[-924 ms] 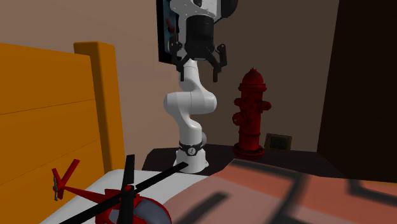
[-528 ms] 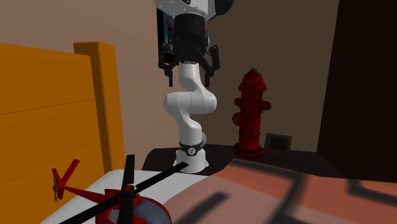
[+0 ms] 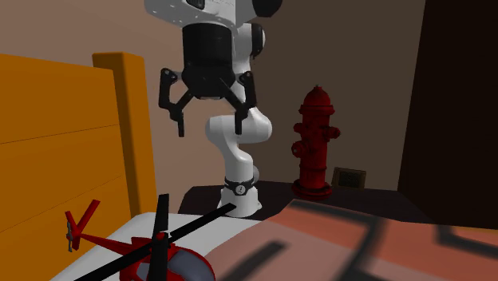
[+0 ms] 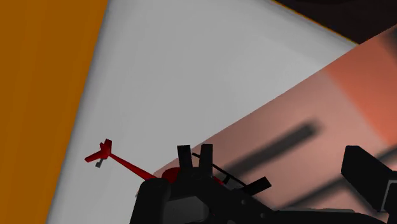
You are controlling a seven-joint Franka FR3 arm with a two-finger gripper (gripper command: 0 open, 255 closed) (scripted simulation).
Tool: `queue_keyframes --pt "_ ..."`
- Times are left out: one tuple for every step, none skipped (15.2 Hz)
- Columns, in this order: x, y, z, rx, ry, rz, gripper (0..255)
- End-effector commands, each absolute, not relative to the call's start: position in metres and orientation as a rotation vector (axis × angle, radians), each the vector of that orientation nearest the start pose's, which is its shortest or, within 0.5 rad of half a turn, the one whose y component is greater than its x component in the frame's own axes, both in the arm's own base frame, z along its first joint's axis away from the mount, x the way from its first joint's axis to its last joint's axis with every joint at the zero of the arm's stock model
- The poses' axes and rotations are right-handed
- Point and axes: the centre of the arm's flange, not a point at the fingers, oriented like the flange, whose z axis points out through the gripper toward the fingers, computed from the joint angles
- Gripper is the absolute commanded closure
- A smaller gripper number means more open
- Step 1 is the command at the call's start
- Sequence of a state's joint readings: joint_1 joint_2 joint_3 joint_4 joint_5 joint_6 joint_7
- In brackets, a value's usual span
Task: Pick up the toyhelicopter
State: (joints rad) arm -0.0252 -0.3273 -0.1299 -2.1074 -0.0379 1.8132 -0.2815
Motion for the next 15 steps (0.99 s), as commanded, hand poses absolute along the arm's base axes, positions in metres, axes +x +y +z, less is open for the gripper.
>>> queue_keyframes --pt "0.478 -0.093 0.545 -3.13 -0.244 -0.034 0" --pt "0.489 -0.1 0.54 -3.127 -0.255 -0.027 0" --pt "0.501 -0.106 0.535 -3.123 -0.266 -0.019 0" --pt "0.512 -0.112 0.53 -3.12 -0.276 -0.012 0" --pt "0.524 -0.118 0.525 -3.117 -0.287 -0.005 0" --pt "0.535 -0.124 0.52 -3.113 -0.297 0.003 0" --pt "0.547 -0.13 0.515 -3.11 -0.308 0.01 0" --pt "0.559 -0.136 0.51 -3.106 -0.318 0.017 0" --pt "0.568 -0.141 0.506 -3.103 -0.327 0.023 0" --pt "0.568 -0.141 0.501 -3.103 -0.327 0.023 0" --pt "0.568 -0.141 0.495 -3.103 -0.327 0.023 0" --pt "0.568 -0.141 0.49 -3.103 -0.327 0.023 0" --pt "0.568 -0.141 0.485 -3.103 -0.327 0.023 0" --pt "0.568 -0.141 0.48 -3.103 -0.327 0.023 0" --pt "0.568 -0.141 0.474 -3.103 -0.327 0.023 0"
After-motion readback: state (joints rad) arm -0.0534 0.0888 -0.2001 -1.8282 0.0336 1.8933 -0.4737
